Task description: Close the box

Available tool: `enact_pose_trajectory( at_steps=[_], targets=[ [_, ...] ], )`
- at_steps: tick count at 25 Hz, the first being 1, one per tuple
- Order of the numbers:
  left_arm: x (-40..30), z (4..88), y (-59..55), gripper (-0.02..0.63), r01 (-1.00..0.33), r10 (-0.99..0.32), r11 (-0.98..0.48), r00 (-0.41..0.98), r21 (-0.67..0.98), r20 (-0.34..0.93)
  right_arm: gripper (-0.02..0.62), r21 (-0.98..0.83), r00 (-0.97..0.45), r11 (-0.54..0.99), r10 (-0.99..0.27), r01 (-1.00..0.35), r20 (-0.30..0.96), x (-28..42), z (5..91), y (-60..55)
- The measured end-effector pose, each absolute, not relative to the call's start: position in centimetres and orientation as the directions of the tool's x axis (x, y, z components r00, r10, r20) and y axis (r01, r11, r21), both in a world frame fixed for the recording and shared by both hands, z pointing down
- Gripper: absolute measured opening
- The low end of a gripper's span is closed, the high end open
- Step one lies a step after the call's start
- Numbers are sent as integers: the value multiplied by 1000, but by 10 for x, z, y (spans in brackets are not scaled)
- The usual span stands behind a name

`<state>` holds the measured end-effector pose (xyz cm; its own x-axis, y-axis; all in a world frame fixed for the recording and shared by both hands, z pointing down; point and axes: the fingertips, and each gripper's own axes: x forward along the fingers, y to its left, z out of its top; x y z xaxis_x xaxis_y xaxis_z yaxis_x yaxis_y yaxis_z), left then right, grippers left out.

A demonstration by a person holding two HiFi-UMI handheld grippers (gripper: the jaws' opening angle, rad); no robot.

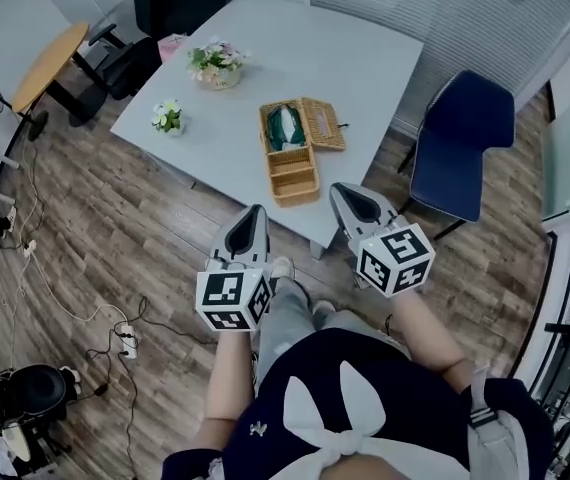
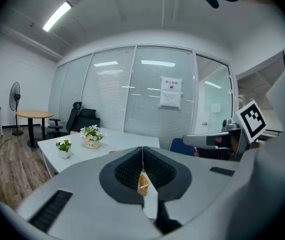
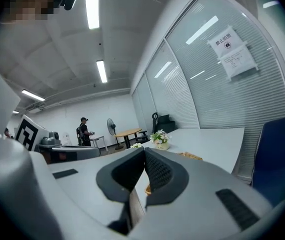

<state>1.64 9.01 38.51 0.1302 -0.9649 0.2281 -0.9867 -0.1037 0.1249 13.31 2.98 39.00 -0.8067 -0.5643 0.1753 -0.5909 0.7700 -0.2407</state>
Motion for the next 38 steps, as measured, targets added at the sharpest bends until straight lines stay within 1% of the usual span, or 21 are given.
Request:
enact_pose_trajectory(
  at_steps=[1,4,7,8,11,16,21,28,35,38],
  targets=[
    [15,385,86,23,-986,-964,-106,133,126,231,8,-248,-807,768,-564,-591,175,132,390,25],
    [10,385,74,23,-985,-962,-114,141,128,235,41,-284,-809,758,-561,-587,177,128,391,12],
    [1,386,60,23,-984,-960,-116,146,136,237,120,-326,-814,747,-550,-579,186,122,393,-2],
    [-1,386,55,23,-983,-959,-118,149,139,239,137,-339,-815,742,-548,-578,190,120,395,-7],
    [-8,388,43,23,-982,-956,-125,157,141,247,160,-385,-811,718,-550,-581,199,116,401,-21],
    [-18,396,20,23,-978,-946,-146,182,149,268,224,-419,-789,673,-566,-610,239,113,418,-48],
    [-27,401,-4,23,-973,-935,-174,211,149,285,258,-470,-768,618,-582,-631,266,110,432,-71],
    [-44,400,-35,23,-967,-924,-206,243,150,296,287,-554,-744,525,-596,-646,303,104,453,-99],
    [-56,409,-58,23,-958,-907,-237,278,163,317,293,-623,-721,430,-605,-653,338,99,477,-120],
    [-59,412,-68,23,-953,-899,-252,294,167,324,281,-654,-707,382,-617,-653,346,100,487,-129]
  ],
)
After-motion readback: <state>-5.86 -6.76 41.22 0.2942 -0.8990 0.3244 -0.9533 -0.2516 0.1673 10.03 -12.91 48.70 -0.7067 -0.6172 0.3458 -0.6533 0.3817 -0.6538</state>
